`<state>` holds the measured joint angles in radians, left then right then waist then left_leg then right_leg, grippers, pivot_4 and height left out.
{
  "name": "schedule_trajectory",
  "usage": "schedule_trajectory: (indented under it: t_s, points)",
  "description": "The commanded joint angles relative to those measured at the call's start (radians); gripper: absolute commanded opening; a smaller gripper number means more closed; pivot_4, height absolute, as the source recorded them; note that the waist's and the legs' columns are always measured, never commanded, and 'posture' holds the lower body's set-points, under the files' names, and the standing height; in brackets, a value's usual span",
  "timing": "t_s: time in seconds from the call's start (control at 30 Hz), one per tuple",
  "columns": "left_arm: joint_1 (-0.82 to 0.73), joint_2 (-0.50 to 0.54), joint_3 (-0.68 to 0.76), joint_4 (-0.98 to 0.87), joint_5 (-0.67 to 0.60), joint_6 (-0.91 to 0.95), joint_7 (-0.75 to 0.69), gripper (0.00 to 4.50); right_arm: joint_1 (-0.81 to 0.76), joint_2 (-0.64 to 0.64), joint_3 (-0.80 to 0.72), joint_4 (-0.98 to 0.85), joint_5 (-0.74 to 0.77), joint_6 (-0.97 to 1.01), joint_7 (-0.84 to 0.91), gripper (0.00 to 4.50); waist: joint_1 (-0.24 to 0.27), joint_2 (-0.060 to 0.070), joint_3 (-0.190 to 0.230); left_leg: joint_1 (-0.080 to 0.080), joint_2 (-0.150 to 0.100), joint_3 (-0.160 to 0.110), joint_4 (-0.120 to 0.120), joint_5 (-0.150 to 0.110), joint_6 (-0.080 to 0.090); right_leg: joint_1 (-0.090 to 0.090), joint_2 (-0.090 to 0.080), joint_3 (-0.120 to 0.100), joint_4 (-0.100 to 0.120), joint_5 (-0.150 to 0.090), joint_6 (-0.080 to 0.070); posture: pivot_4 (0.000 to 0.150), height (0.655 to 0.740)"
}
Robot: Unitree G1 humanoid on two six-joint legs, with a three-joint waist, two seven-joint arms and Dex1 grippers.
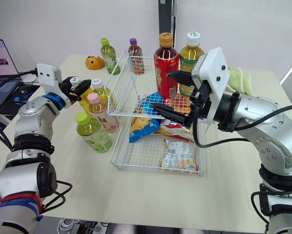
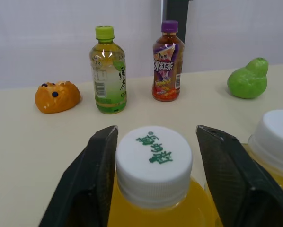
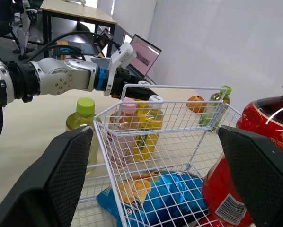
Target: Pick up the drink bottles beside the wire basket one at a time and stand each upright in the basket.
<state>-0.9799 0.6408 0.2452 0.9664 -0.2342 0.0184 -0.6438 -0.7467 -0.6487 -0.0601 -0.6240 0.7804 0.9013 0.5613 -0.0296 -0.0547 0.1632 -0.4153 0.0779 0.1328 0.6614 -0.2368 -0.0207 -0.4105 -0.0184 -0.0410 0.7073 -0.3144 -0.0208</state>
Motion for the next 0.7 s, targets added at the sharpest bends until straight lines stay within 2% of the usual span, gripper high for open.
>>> schedule_trajectory:
  t_s: [0.03, 0.2, 0.37, 0.47, 0.57, 0.7]
  points:
    - [-0.032, 0.014, 0.014, 0.017, 0.001, -0.017, -0.004, 1.39, -0.02, -0.014, -0.035, -0.033, 0.027, -0.008, -0.005, 4.5, 0.001, 0.0, 0.0, 0.0, 0.0, 0.0, 0.0, 0.0, 0.0, 0.0, 0.0, 0.0, 0.0, 0.0, 0.0, 0.15, 0.74]
    - [-0.02, 0.024, 0.021, 0.003, -0.005, -0.023, -0.019, 1.37, -0.025, -0.015, -0.03, -0.024, 0.035, -0.017, -0.006, 4.5, 0.001, 0.0, 0.0, 0.0, 0.0, 0.0, 0.0, 0.0, 0.0, 0.0, 0.0, 0.0, 0.0, 0.0, 0.0, 0.15, 0.74]
    - [-0.05, 0.077, 0.014, -0.09, -0.024, 0.037, -0.119, 1.37, -0.021, -0.019, -0.03, -0.009, 0.031, -0.028, 0.006, 4.5, 0.0, -0.001, 0.0, -0.001, 0.0, 0.0, 0.0, 0.0, 0.0, -0.001, 0.0, 0.0, 0.0, 0.0, 0.0, 0.15, 0.74]
    - [-0.182, 0.19, -0.006, -0.159, -0.052, 0.212, -0.282, 1.37, -0.02, -0.032, -0.04, 0.006, 0.03, -0.036, 0.023, 4.5, -0.002, -0.005, 0.003, -0.005, 0.001, 0.0, 0.0, 0.0, 0.0, -0.005, 0.001, 0.0, 0.001, 0.0, 0.0, 0.15, 0.74]
    - [-0.344, 0.273, -0.059, -0.158, -0.056, 0.377, -0.471, 1.37, -0.026, -0.041, -0.033, 0.033, 0.02, -0.05, 0.04, 4.5, 0.0, -0.009, 0.005, -0.015, 0.001, -0.001, 0.004, 0.001, -0.001, -0.015, 0.002, -0.001, 0.004, 0.0, 0.0, 0.15, 0.74]
    - [-0.574, 0.294, -0.104, -0.062, -0.035, 0.448, -0.599, 1.37, -0.04, -0.036, -0.014, 0.07, -0.002, -0.08, 0.063, 4.5, 0.003, -0.008, 0.005, -0.016, -0.001, 0.0, 0.003, 0.001, -0.001, -0.015, 0.001, 0.0, 0.002, 0.0, 0.0, 0.15, 0.74]
